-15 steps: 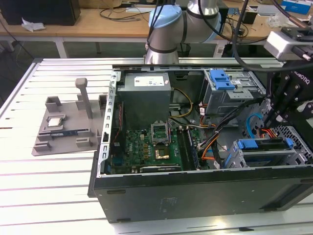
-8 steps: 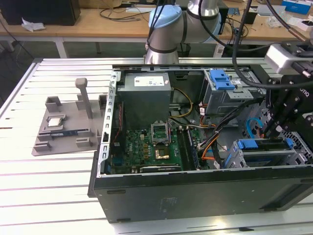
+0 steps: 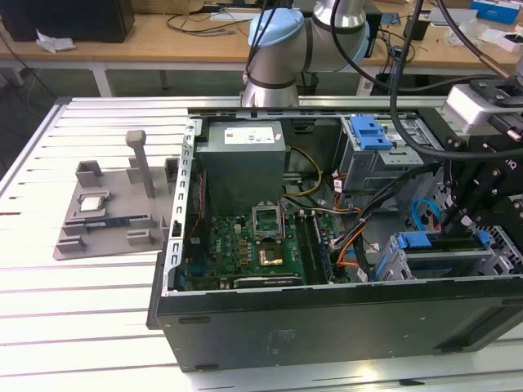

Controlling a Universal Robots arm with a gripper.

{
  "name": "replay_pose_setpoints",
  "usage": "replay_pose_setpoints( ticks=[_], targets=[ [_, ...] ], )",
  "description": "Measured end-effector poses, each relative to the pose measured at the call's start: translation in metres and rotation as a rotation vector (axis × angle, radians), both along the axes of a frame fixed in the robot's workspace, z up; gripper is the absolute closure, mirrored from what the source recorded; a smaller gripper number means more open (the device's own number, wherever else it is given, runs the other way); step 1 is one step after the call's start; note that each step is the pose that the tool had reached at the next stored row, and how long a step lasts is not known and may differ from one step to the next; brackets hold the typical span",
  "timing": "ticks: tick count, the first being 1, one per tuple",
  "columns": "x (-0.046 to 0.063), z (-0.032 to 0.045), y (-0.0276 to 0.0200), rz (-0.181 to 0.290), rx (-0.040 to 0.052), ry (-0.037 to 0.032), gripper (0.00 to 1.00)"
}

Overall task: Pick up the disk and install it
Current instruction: 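Insert the second disk wire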

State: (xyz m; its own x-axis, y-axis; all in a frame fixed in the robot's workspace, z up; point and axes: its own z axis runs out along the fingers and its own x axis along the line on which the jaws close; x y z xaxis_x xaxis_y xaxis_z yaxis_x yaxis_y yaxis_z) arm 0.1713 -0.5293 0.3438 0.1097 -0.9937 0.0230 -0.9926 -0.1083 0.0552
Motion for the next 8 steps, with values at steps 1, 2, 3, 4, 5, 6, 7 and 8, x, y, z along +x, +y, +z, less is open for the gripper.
replay_pose_setpoints(
  ticks=[1, 2, 3, 4, 5, 6, 7, 8],
  targets=[
    [0.0001, -0.0002, -0.0001, 0.001, -0.0002, 0.0, 0.84],
    [0.0002, -0.0006, -0.0003, 0.003, -0.0004, 0.0, 0.84],
    [0.0003, -0.001, -0.0006, 0.003, -0.0004, 0.0, 0.84],
    [0.0003, -0.002, -0.0009, 0.004, 0.0, -0.0001, 0.84],
    [0.0003, -0.0027, -0.0011, 0.005, -0.0004, -0.0001, 0.84],
    [0.0003, -0.0038, -0.0013, 0.005, -0.0005, 0.0, 0.84],
    [0.0003, -0.0044, -0.0014, 0.005, -0.0008, -0.0001, 0.84],
    [0.0003, -0.0055, -0.0014, 0.005, -0.0007, -0.0001, 0.84]
  ],
)
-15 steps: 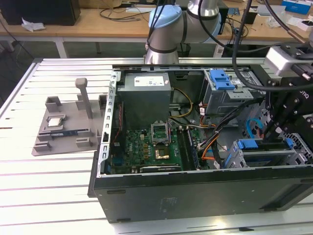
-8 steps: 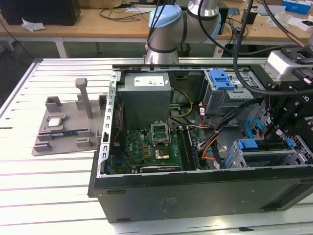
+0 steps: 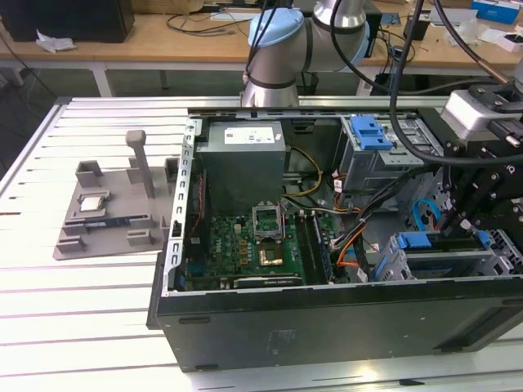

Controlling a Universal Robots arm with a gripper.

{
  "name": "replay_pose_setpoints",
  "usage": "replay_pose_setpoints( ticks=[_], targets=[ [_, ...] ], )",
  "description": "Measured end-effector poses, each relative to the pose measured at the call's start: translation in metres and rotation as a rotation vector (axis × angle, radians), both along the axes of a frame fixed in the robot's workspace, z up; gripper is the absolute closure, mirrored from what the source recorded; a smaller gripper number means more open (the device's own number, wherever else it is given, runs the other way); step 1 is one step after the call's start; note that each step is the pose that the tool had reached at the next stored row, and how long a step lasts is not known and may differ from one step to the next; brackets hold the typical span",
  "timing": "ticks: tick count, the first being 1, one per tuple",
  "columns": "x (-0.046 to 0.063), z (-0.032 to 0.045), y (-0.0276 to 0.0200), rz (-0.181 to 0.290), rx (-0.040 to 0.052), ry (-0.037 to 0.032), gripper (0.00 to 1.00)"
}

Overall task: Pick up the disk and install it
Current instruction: 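Insert the second disk wire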

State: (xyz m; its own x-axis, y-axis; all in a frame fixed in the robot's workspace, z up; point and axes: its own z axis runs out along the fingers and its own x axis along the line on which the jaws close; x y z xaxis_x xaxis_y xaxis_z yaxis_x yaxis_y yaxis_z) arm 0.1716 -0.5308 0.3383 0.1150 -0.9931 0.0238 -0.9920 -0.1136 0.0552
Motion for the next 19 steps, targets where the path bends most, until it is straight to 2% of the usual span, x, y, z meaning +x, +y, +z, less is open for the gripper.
replay_pose_setpoints(
  ticks=[3, 4, 7, 8, 9, 12, 13, 15, 18, 19],
  targets=[
    [0.0, -0.0006, 0.0, 0.0, 0.0011, -0.0001, 0.84],
    [0.0, -0.0006, 0.0, 0.0, 0.0011, 0.0001, 0.76],
    [0.0, 0.0011, 0.0001, 0.0, 0.0019, 0.0, 0.76],
    [0.0, 0.0041, 0.0, 0.0, 0.0026, 0.0, 0.76],
    [0.0, 0.0104, 0.0001, 0.0, 0.0009, 0.0, 0.76],
    [0.0, 0.0205, 0.001, 0.0, 0.0009, 0.0, 0.76],
    [0.0, 0.0258, 0.0018, 0.0, 0.0007, 0.0, 0.78],
    [0.0, 0.0367, 0.0029, 0.0, 0.0007, 0.0, 0.89],
    [0.0, 0.0488, 0.0038, 0.0, 0.0007, 0.0001, 0.89],
    [0.0, 0.0499, 0.0037, 0.0, 0.0006, 0.0, 0.89]
  ],
)
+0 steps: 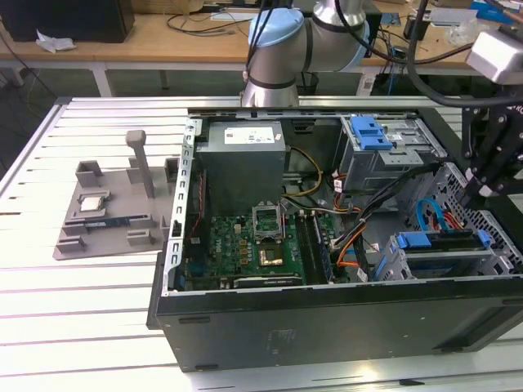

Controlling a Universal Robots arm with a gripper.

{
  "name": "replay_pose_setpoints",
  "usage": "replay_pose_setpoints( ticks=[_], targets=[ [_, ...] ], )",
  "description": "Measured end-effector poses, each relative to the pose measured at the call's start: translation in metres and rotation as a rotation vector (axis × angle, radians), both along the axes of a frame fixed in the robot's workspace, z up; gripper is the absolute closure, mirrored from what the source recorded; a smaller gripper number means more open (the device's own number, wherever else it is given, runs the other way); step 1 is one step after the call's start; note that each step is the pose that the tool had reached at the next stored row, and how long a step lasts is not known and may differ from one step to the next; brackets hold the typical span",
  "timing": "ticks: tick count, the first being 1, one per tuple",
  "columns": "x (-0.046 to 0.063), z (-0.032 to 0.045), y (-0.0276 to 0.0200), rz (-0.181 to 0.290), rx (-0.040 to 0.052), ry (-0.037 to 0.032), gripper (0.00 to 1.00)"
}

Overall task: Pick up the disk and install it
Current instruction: 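Insert the second disk wire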

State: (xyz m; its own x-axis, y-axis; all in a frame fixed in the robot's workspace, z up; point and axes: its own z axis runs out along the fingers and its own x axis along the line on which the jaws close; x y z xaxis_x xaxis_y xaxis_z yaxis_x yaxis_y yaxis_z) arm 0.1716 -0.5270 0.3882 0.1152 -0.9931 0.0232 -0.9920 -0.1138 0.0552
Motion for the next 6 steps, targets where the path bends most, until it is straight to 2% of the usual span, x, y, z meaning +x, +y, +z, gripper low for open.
replay_pose_setpoints(
  ticks=[6],
  targets=[
    [0.0, 0.0004, 0.0, 0.0, 0.0002, 0.0, 0.89]
  ],
)
